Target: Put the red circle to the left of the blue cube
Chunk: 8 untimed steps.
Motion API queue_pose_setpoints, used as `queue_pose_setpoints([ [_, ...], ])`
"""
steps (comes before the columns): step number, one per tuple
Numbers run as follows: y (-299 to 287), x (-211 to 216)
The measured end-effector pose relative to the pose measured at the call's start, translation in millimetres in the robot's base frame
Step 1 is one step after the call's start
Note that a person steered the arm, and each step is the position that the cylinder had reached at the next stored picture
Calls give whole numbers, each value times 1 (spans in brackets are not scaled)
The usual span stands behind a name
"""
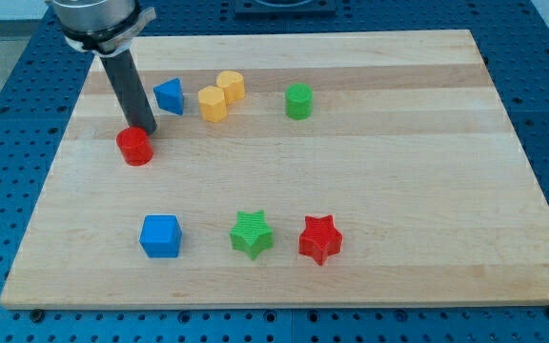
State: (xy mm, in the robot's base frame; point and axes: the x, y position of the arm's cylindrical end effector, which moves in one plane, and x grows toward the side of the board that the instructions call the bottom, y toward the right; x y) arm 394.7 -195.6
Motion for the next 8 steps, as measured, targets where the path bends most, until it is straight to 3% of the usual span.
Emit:
queue_pose_setpoints([
  [5, -17, 93],
  [8, -17, 124],
])
